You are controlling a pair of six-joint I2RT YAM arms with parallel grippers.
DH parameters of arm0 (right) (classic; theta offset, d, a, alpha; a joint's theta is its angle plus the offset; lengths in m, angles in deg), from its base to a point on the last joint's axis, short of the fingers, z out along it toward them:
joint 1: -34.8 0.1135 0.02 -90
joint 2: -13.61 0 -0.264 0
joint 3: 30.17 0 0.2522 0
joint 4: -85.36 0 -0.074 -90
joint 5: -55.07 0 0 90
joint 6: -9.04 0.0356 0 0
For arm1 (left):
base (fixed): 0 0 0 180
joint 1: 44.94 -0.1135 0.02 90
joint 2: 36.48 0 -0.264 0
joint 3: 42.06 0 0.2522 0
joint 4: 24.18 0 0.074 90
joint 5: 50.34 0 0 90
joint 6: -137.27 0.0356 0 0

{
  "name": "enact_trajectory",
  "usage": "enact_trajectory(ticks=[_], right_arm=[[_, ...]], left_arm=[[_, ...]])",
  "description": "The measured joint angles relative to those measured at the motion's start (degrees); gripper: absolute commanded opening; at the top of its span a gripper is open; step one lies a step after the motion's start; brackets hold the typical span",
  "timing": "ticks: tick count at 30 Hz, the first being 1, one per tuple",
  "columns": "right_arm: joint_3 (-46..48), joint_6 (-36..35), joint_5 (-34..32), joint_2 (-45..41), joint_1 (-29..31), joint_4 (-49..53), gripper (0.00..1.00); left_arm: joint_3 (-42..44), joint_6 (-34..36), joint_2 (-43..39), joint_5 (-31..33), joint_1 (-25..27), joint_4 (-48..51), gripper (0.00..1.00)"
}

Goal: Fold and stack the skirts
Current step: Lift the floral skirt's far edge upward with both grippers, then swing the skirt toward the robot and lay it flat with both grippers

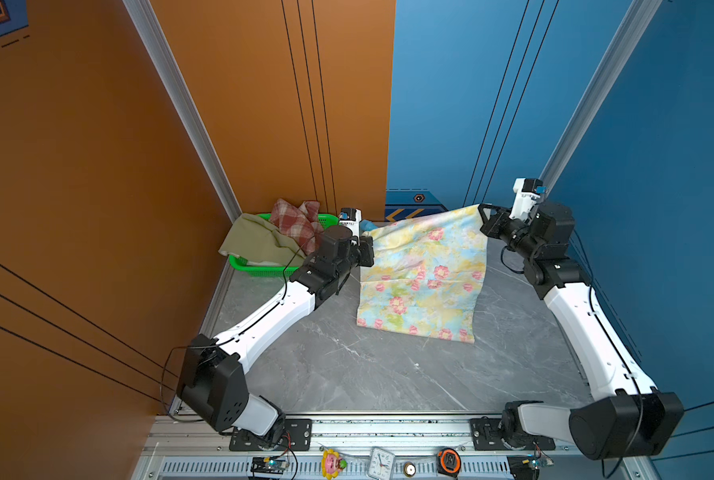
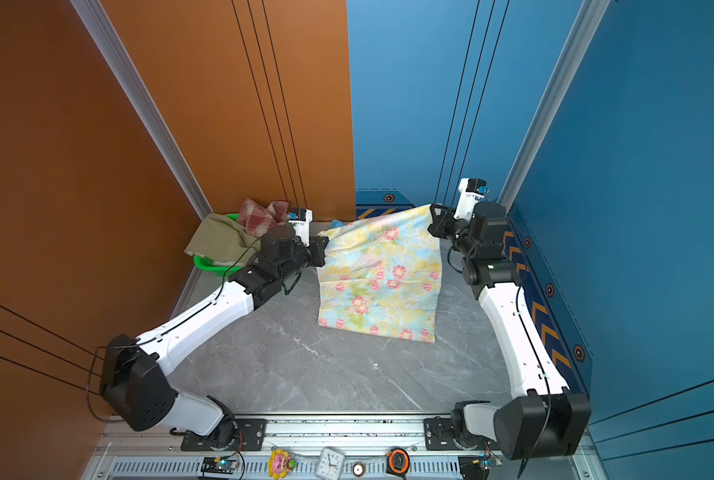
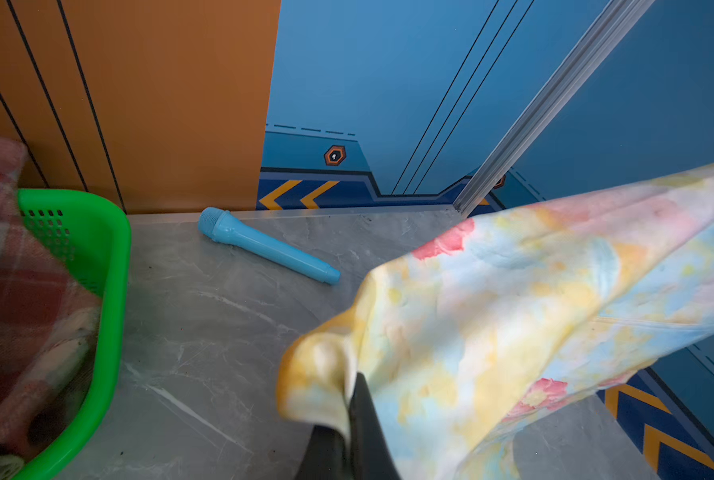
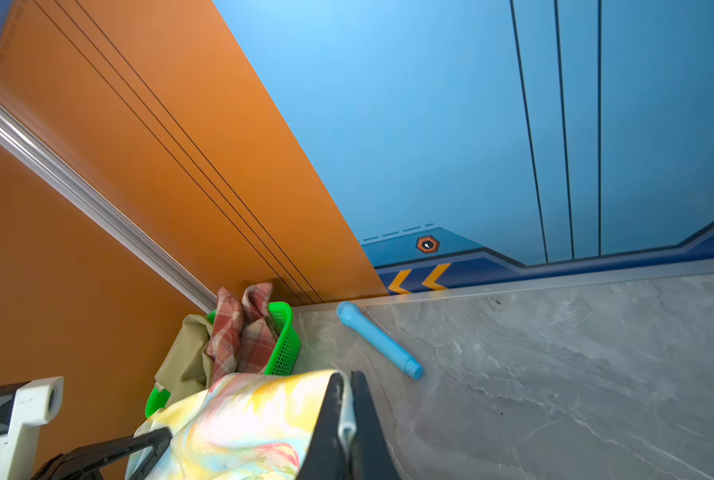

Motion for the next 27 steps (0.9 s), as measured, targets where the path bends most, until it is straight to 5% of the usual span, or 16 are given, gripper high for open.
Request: enact_trajectory(ticks=[9,16,21,27], right_arm=[[-2.36,-1.51,-1.25,-10.05,0.83,6.80,0.00],[-7.10,-1.55,-1.51,-12.52,0.83,12.87,0.00],[-9.49,0.15,0.66,-6.43,-1.51,14.21,0.00],[-9.77,4.11,4.94,14.32,-2.69,9.55,0.00]], left_arm=[[1.42,3.74,-13.16,4.83,4.92,0.28,0.00],[1.51,5.01,-15.32,6.95,7.65,1.86,0.00],[0.61,3.37,-10.67,5.38,5.11,2.01,0.00],[-1.73,-1.36,5.84,0.90,-2.12,1.79,0.00]])
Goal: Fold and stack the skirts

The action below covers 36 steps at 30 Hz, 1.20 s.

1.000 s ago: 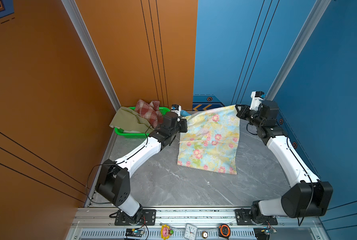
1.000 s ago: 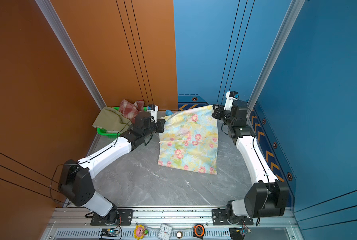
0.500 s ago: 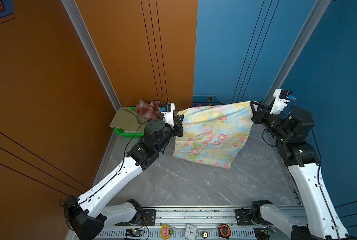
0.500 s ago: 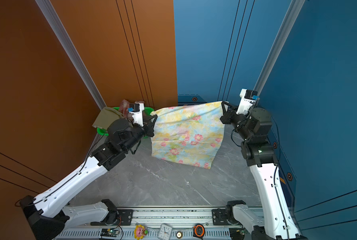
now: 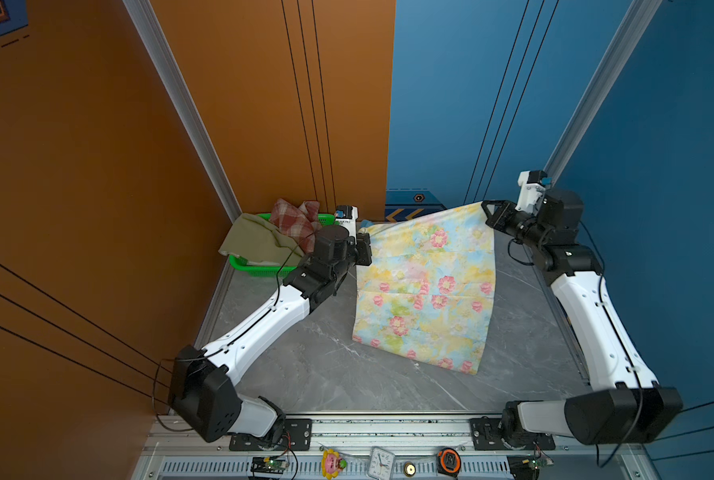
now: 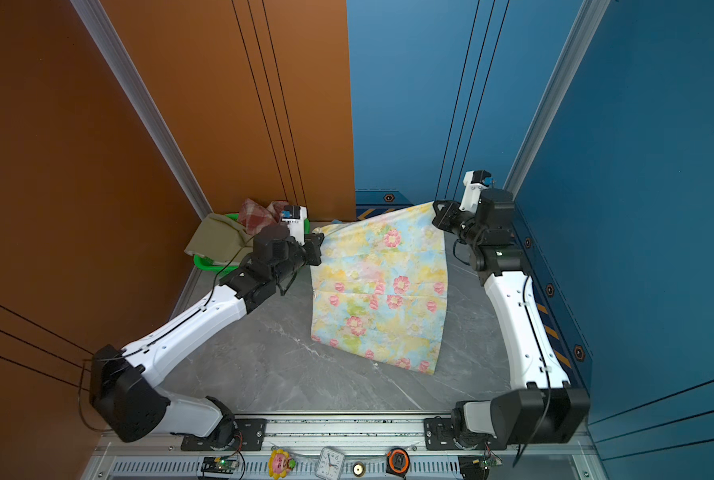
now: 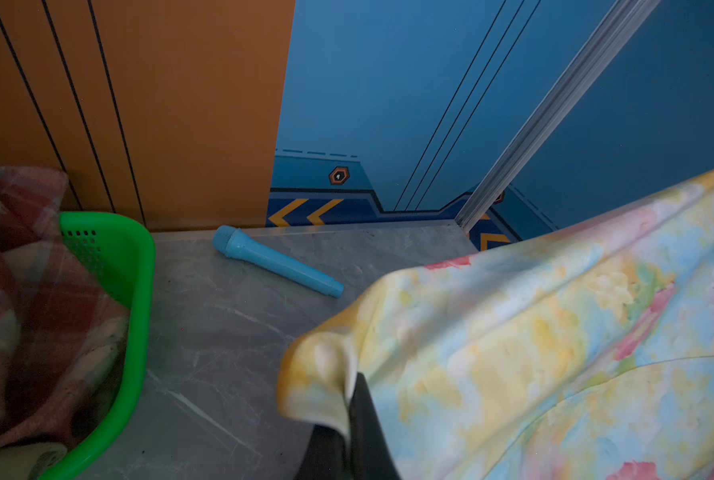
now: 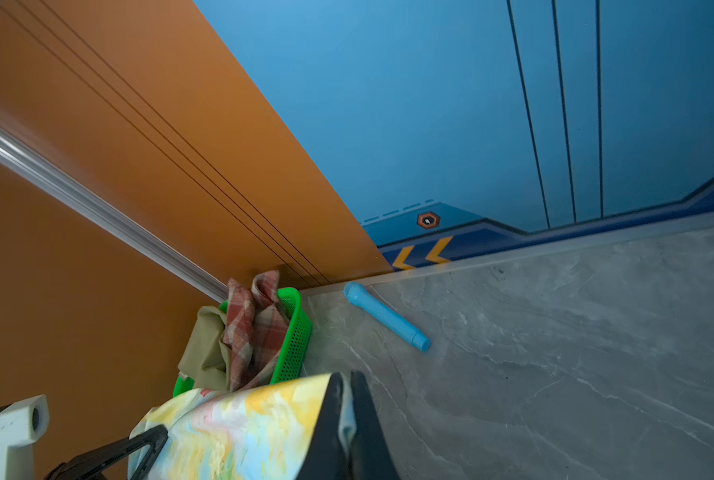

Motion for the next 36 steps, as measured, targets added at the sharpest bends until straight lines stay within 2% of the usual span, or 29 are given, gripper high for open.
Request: enact_trajectory(ticks=[1,3,5,7,9,10,11,13,14,15,17,19,24,29,31,36], right_arm=[[-0.02,0.52,0.35,4.09,-0.07,-0.76,0.00],[-0.44,1.68,1.36,12.09,-0.17,-1.88,0.00],[-1.33,2.45,1.60,18.91,-0.20,-2.60,0.00],[-2.86,3.04,1.60,24.30,-0.20,-2.58,0.00],[-4.81,3.50,1.60,27.96,-0.20,-2.69,0.01],[-5.84,3.65,1.60,29.29,-0.20,-2.73,0.09],[-6.84,3.78,1.60,30.10,-0.20,-2.69,0.27],[-8.68,3.78,1.53,30.84,-0.17,-2.69,0.60],[-9.29,3.56,1.42,30.84,-0.17,-2.51,0.71],[-9.60,3.37,1.18,30.62,-0.17,-2.45,0.78],[-9.73,2.54,-0.31,29.75,-0.11,-1.53,0.85],[-7.91,1.95,-2.27,27.76,-0.09,-0.37,0.86],[6.56,1.90,-8.94,14.73,0.55,4.07,0.83],[21.14,2.34,-15.89,-2.47,3.06,10.97,0.73],[25.38,2.60,-17.99,-8.63,4.85,14.36,0.71],[34.03,5.20,-21.03,-17.62,10.93,20.98,0.67]], left_arm=[[-0.28,-0.68,2.84,-0.63,-0.74,0.04,0.00],[-1.36,-1.86,9.29,-1.90,-2.05,0.20,0.09],[-2.75,-2.54,14.69,-3.02,-2.97,0.46,0.27],[-4.68,-3.28,19.15,-4.02,-3.74,0.94,0.40],[-6.69,-4.09,22.18,-4.81,-4.44,1.20,0.59],[-7.67,-4.17,23.19,-5.09,-4.76,1.49,0.69],[-8.50,-4.22,23.67,-5.27,-4.90,1.73,0.76],[-9.73,-4.42,23.82,-5.73,-5.20,1.95,0.83],[-10.16,-4.46,23.71,-5.75,-5.29,1.92,0.85],[-10.43,-4.37,23.58,-5.77,-5.31,1.90,0.85],[-10.32,-4.24,22.95,-5.73,-5.31,2.43,0.85],[-9.27,-4.20,21.59,-5.68,-5.18,3.28,0.85],[-2.19,-4.15,13.90,-4.87,-4.35,7.65,0.85],[7.17,-4.09,4.66,-3.21,-0.61,13.42,0.79],[11.13,-4.52,1.75,-2.84,0.98,15.65,0.77],[18.88,-5.90,-2.03,-2.45,3.96,19.91,0.74]])
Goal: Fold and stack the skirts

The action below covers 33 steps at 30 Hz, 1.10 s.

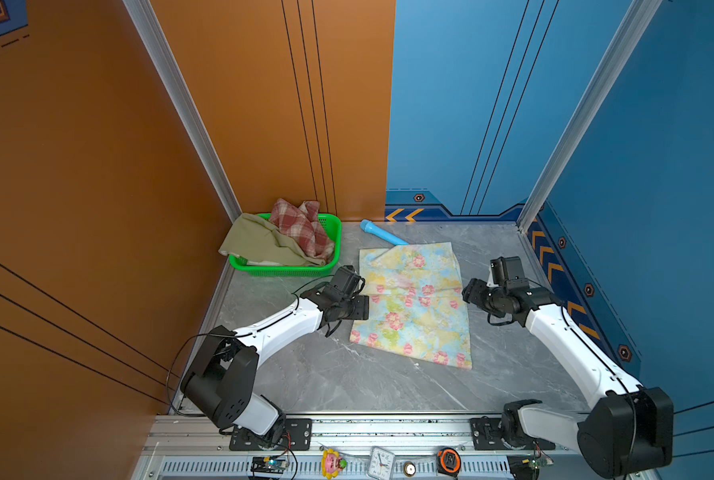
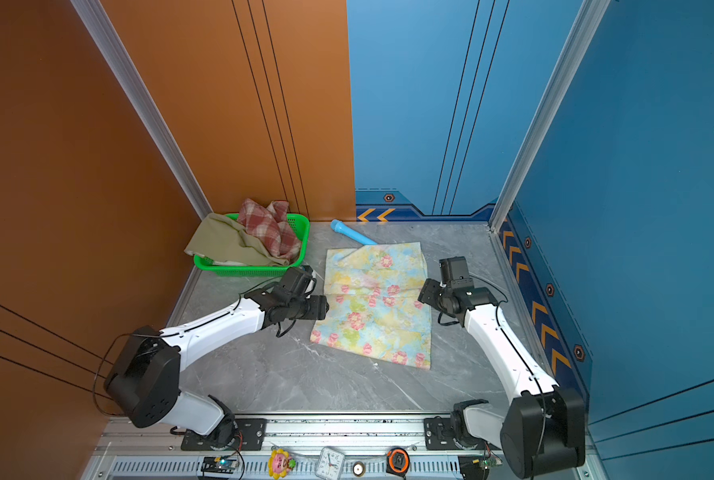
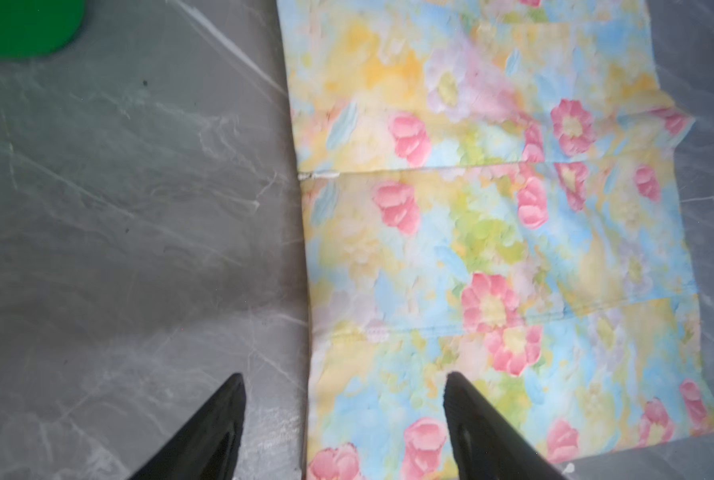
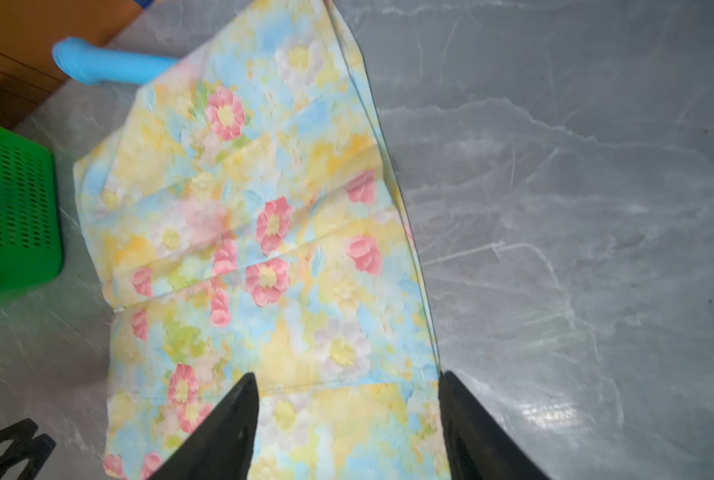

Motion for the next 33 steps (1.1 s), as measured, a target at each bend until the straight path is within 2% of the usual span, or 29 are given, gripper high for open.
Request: enact_trajectory(ticks=[7,12,20,23,24,26,27,30,31,33], right_arm=[[10.82,7.06,-2.49,-5.81,11.98,5.73,0.61],[16.65,12.04,-4.37,-7.87,18.14,7.23,0.61],[20.31,15.19,-6.97,-8.11,19.56,5.88,0.60],[21.68,15.37,-7.54,-7.91,19.67,4.39,0.58],[22.51,15.37,-7.52,-7.91,19.65,3.52,0.56],[24.17,15.43,-7.28,-7.76,19.34,1.84,0.46],[24.92,15.47,-7.26,-7.56,19.17,1.09,0.36],[25.07,14.95,-6.84,-7.28,18.84,-1.07,0.06],[25.05,14.53,-6.84,-7.28,18.71,-1.22,0.00],[24.63,13.99,-6.73,-7.61,18.14,-1.11,0.00]], left_arm=[[6.60,-2.54,-4.22,0.46,3.61,2.16,0.72],[9.46,-4.24,-4.39,0.74,7.37,1.77,0.72],[12.24,-5.25,-4.39,1.99,8.96,-0.76,0.72],[12.26,-5.18,-4.37,2.34,8.96,-2.14,0.69],[12.26,-5.16,-4.28,2.40,8.96,-2.82,0.62],[12.26,-4.61,-3.91,2.38,8.94,-4.26,0.40],[12.26,-4.48,-3.72,2.38,8.94,-5.03,0.28],[12.24,-4.02,-3.63,2.36,8.83,-6.60,0.04],[12.20,-4.00,-3.65,2.36,8.81,-6.73,0.00],[11.93,-3.54,-4.09,2.36,8.66,-6.38,0.00]])
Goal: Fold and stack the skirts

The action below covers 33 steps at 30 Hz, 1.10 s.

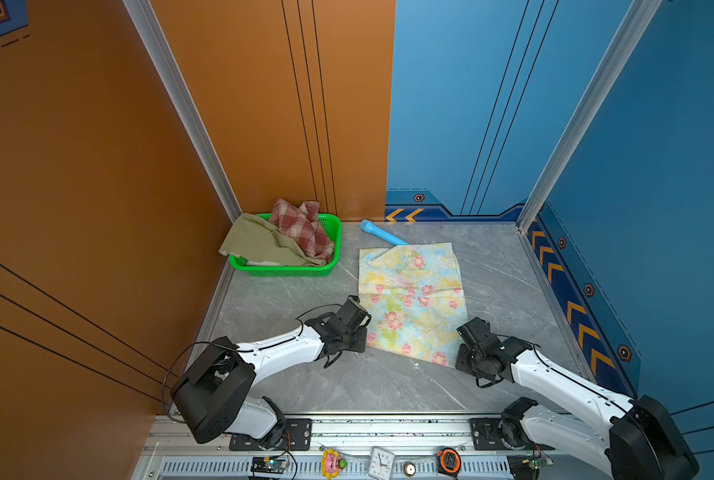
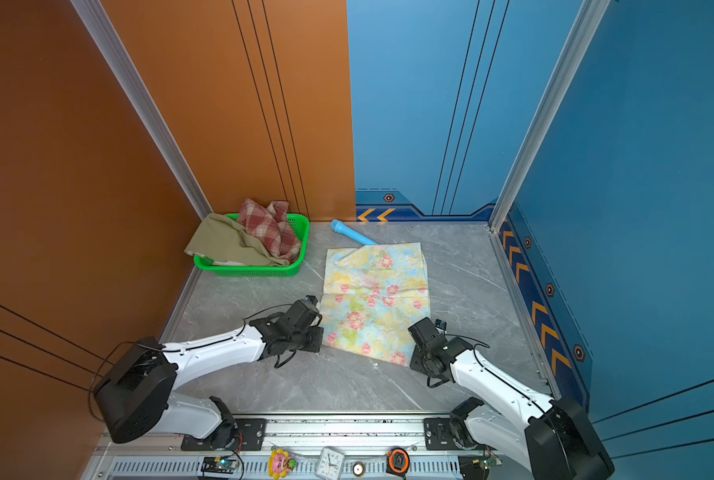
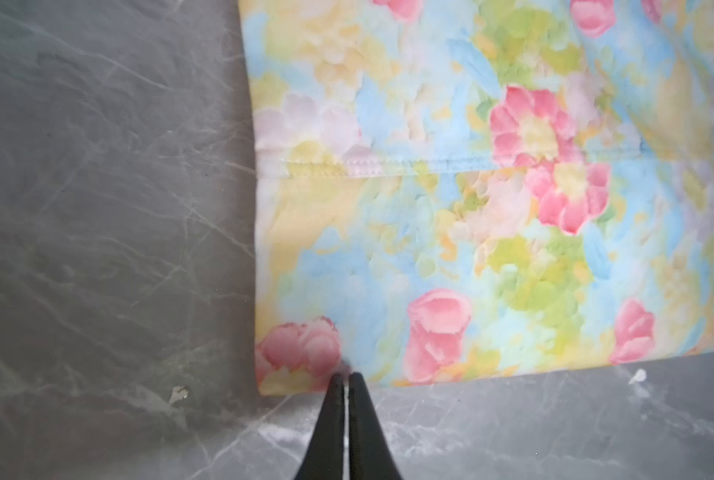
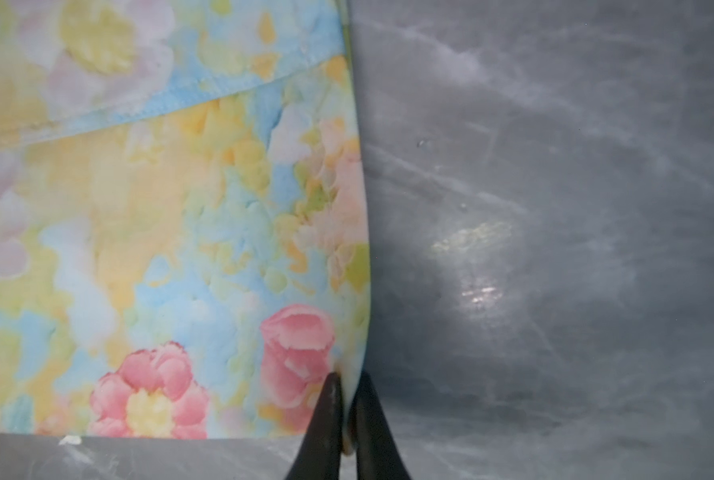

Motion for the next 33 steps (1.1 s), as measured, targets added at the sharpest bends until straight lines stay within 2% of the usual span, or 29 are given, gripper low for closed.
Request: enact_trajectory(ticks=[4,8,12,14,16,17,19,21,23,26,30,33], right_arm=[[-4.76,-2.21,0.35,-0.37,-2.91,2.08,0.00],[-10.45,-5.44,1.75,0.24,-8.90,2.27,0.00],[-14.64,-8.48,3.56,5.03,-14.10,2.08,0.01],[-15.87,-9.75,4.35,8.41,-15.69,1.57,0.04],[-16.68,-10.62,5.51,11.91,-16.85,1.11,0.11],[-17.07,-11.06,6.29,13.90,-17.35,0.72,0.17],[-17.46,-11.91,7.19,16.92,-17.92,-0.04,0.23],[-17.51,-12.66,7.96,18.56,-17.99,-0.37,0.35],[-17.51,-12.96,8.35,18.67,-18.01,-0.46,0.49],[-17.53,-13.70,8.57,18.62,-18.05,-0.63,0.57],[-16.98,-13.97,8.24,16.55,-18.05,-0.48,0.58],[-15.06,-13.88,7.85,11.85,-18.05,-0.26,0.58]], left_arm=[[-3.06,0.98,-1.53,-0.42,-0.83,2.45,0.00],[-7.34,2.27,-1.55,-2.03,-4.26,2.86,0.00],[-12.15,3.50,3.21,-3.96,-8.44,3.37,0.00],[-14.12,3.98,6.62,-4.59,-9.51,3.54,0.11],[-15.28,4.61,9.64,-5.42,-9.73,3.93,0.33],[-15.43,4.66,10.82,-5.95,-9.62,4.11,0.41],[-15.43,4.79,11.96,-6.67,-9.33,5.05,0.48],[-15.41,4.79,12.04,-7.02,-8.90,5.79,0.54],[-15.17,4.85,11.69,-7.10,-8.37,5.88,0.59],[-13.16,4.37,9.79,-7.10,-7.72,6.27,0.61],[-10.16,3.78,5.95,-6.91,-6.34,7.39,0.61],[-8.11,3.26,3.80,-6.84,-4.83,7.34,0.60]])
